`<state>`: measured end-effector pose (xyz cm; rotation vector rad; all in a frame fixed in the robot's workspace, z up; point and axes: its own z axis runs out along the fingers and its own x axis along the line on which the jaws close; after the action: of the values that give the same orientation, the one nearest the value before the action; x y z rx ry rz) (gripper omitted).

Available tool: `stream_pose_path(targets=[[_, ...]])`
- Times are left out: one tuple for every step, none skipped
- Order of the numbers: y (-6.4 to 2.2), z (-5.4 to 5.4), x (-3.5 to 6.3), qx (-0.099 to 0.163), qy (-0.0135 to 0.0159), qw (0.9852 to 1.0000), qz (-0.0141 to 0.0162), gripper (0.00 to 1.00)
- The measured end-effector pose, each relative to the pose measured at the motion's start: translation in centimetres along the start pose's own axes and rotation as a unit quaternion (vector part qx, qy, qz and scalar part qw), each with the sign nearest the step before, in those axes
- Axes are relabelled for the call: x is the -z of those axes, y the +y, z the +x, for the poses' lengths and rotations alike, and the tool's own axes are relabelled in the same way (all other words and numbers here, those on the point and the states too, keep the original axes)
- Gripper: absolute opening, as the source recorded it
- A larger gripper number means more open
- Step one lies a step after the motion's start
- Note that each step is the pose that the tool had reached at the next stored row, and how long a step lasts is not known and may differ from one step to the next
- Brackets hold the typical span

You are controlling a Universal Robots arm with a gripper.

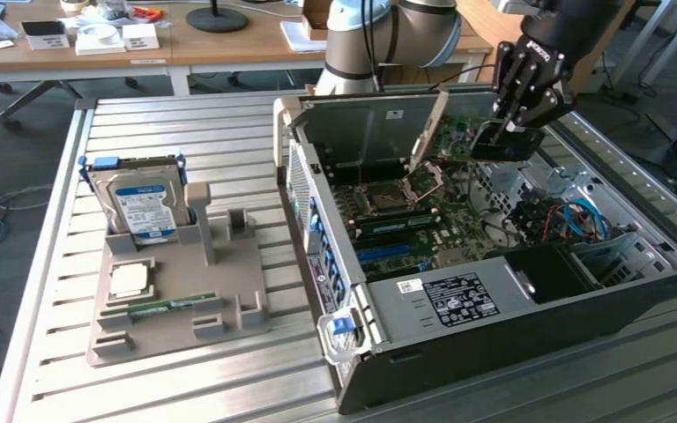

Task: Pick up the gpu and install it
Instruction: 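Insert the gpu into the slot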

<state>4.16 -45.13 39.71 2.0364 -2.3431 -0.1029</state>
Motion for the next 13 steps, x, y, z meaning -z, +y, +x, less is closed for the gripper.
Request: stream_pose_path(targets=[[0.0,0.0,-0.01,0.0,-0.0001,1.0,0.0,0.27],[0.0,0.0,-0.01,0.0,-0.0001,1.0,0.0,0.27],[0.0,-0.01,-0.01,0.0,-0.0001,1.0,0.0005,0.27],[0.01,-0.03,-0.02,0.001,-0.0004,1.0,0.0029,0.27],[0.02,-0.04,-0.04,0.002,-0.0009,1.0,0.0069,0.27],[0.02,-0.05,-0.06,0.004,-0.0013,0.9999,0.0109,0.27],[0.03,-0.06,-0.08,0.006,-0.0018,0.9999,0.0149,0.27],[0.03,-0.07,-0.1,0.008,-0.0022,0.9998,0.0186,0.27],[0.03,-0.07,-0.13,0.009,-0.0026,0.9997,0.022,0.27],[0.04,-0.08,-0.17,0.011,-0.0029,0.9996,0.0251,0.27],[0.05,-0.08,-0.21,0.013,-0.0032,0.9995,0.0283,0.27],[0.06,-0.08,-0.25,0.014,-0.0036,0.9994,0.0314,0.27],[0.07,-0.08,-0.29,0.016,-0.0038,0.9993,0.0341,0.27]])
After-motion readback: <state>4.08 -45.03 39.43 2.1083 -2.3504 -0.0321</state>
